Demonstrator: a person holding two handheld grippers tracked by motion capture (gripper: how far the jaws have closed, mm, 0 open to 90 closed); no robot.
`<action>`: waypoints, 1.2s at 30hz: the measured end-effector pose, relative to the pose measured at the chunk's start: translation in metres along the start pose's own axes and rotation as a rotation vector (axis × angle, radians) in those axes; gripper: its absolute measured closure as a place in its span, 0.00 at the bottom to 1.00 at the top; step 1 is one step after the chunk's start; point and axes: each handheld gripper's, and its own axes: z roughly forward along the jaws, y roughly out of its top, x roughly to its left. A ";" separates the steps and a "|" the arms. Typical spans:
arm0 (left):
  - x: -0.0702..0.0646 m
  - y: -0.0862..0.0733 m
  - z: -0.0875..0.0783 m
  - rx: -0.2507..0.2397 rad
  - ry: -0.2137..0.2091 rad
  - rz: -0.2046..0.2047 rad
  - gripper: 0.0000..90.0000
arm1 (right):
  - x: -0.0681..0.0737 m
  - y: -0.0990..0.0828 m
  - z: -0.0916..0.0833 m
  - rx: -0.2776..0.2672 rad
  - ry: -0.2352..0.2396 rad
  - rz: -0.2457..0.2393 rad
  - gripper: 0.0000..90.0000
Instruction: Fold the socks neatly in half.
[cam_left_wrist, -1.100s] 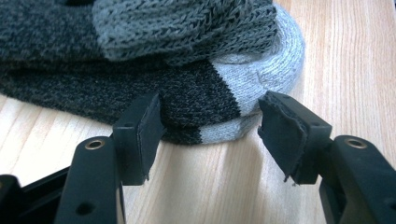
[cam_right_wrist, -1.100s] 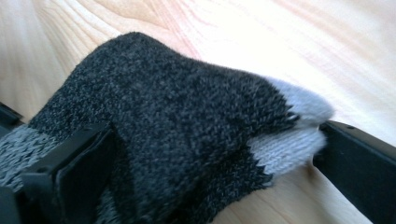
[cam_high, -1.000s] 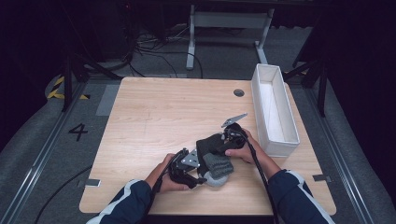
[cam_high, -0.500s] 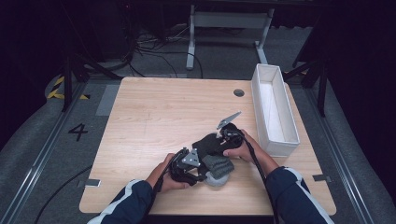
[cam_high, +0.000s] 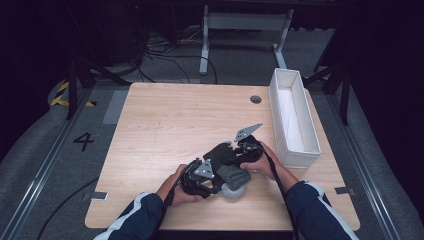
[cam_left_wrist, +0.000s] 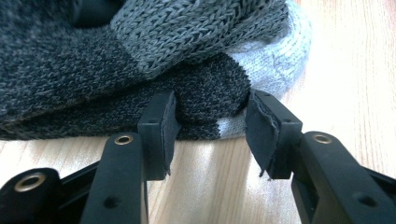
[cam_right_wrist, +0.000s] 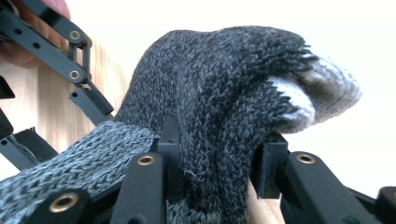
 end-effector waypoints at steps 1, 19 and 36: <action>0.000 0.000 0.000 -0.002 -0.001 0.002 0.59 | 0.002 0.000 -0.001 -0.004 -0.018 -0.011 0.71; 0.036 -0.005 -0.014 -0.167 0.055 -0.320 0.18 | 0.022 0.000 -0.014 -0.095 -0.075 -0.112 0.71; 0.044 0.012 -0.004 -0.235 -0.050 -0.274 0.21 | 0.031 -0.007 -0.031 -0.245 -0.063 -0.188 0.71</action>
